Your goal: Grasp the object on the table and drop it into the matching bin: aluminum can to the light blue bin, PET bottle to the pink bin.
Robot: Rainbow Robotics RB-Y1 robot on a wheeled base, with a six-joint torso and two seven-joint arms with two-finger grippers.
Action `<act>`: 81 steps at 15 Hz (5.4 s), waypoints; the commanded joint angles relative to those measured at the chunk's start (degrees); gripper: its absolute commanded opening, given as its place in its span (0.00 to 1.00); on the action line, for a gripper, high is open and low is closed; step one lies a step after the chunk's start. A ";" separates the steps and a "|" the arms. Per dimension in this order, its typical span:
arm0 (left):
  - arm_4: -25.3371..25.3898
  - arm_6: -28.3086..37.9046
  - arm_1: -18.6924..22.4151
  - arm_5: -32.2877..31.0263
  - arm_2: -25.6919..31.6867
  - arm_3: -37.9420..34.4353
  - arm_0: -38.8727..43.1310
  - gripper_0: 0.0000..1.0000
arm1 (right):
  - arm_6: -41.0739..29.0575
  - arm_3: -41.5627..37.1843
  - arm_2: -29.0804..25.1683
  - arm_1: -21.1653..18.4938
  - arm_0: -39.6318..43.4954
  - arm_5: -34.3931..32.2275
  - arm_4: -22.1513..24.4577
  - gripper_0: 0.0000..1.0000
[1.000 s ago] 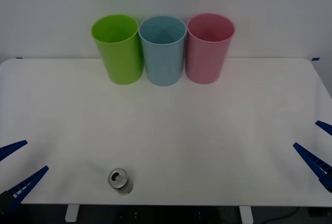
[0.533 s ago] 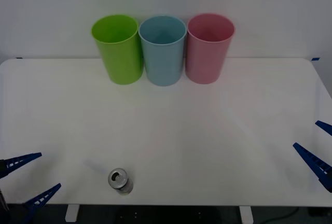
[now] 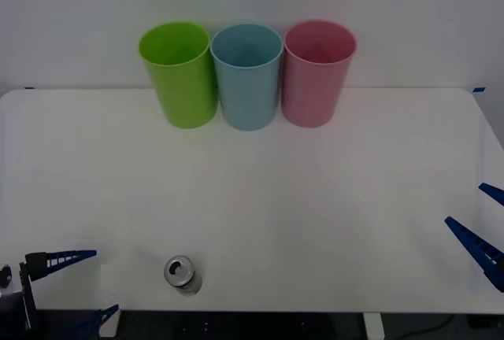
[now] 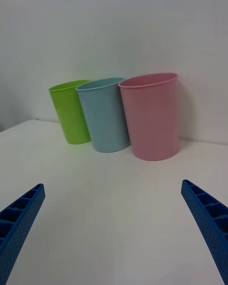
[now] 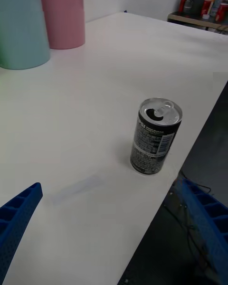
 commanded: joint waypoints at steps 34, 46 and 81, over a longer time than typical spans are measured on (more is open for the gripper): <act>4.04 -19.46 -10.97 3.69 -15.83 20.90 -13.02 1.00 | 0.00 0.00 0.00 0.00 0.00 0.00 0.00 1.00; 3.95 -20.42 -10.97 3.87 -16.01 21.25 -13.11 0.00 | 0.00 0.00 0.00 0.00 0.00 0.00 0.00 1.00; 17.66 9.90 -10.97 29.97 -11.44 1.65 -24.88 0.00 | 0.00 0.00 0.00 0.00 0.00 0.00 0.00 1.00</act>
